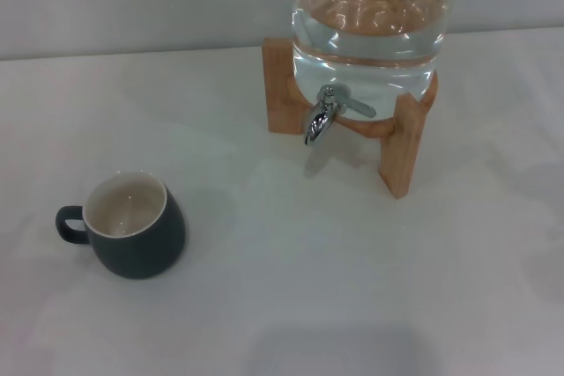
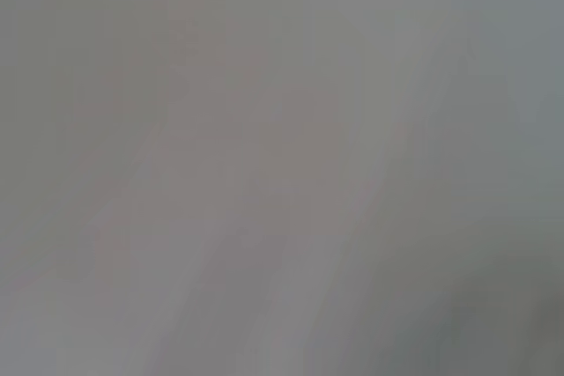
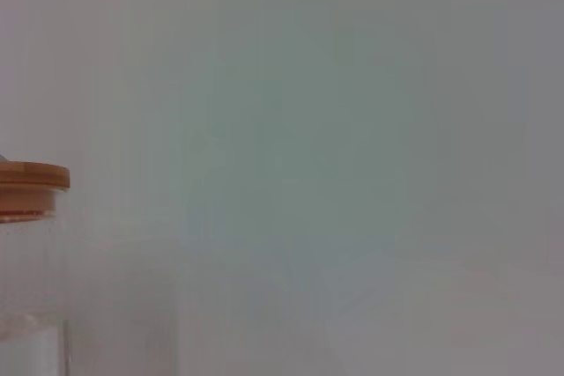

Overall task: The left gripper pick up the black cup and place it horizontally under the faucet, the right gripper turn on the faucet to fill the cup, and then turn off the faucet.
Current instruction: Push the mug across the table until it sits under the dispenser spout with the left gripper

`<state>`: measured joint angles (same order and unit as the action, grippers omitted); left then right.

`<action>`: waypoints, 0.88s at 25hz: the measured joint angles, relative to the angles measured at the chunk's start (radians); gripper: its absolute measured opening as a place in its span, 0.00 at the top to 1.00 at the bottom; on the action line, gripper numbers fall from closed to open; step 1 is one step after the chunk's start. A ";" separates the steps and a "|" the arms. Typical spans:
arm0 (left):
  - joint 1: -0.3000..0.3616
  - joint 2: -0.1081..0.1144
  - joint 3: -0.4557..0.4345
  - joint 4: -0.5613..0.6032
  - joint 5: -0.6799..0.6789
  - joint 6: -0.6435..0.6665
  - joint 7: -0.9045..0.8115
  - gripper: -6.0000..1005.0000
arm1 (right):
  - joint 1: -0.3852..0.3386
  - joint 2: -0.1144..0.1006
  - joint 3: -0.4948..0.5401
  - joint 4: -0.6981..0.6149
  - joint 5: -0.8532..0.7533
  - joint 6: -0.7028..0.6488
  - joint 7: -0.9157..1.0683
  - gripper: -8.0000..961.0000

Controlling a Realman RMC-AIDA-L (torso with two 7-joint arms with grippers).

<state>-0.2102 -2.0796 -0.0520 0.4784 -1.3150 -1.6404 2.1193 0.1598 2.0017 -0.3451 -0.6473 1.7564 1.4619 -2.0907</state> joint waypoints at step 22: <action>-0.065 -0.001 -0.002 -0.162 0.090 0.124 0.248 0.14 | 0.000 0.000 0.000 0.000 0.012 -0.001 0.000 0.12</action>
<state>-0.2750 -2.0807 -0.0545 0.3168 -1.2247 -1.5162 2.3672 0.1595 2.0017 -0.3451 -0.6473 1.7686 1.4606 -2.0907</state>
